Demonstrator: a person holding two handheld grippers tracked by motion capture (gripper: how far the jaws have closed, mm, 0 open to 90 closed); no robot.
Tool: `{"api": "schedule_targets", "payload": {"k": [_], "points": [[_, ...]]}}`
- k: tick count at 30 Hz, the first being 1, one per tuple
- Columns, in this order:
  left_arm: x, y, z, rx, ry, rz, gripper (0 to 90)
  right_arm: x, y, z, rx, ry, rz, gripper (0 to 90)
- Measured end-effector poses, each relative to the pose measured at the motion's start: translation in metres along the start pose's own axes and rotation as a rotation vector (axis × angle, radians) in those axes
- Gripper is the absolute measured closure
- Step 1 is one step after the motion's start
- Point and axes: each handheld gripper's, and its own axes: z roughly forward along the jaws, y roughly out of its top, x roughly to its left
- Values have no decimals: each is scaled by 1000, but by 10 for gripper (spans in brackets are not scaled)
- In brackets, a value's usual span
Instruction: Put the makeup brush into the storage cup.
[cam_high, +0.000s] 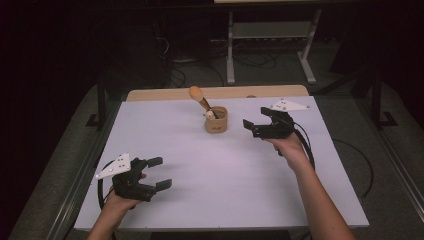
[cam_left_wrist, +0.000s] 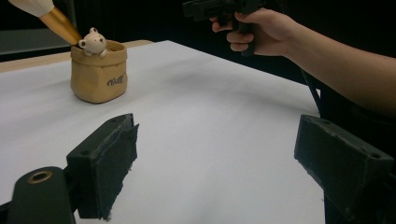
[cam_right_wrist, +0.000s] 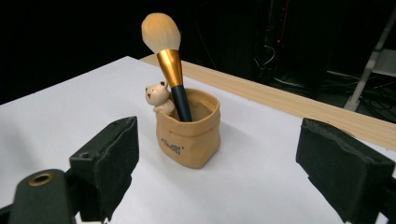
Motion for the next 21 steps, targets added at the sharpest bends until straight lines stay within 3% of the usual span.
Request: {"api": "schedule_targets", "payload": {"k": [12,21], "points": [[1,1,-1,-5,1,-3,127,1,-12,-31,-28,-33,9,123],[1,1,0,-5,-2,4,127,6,-23,-42,-19,-23,8,117]]}}
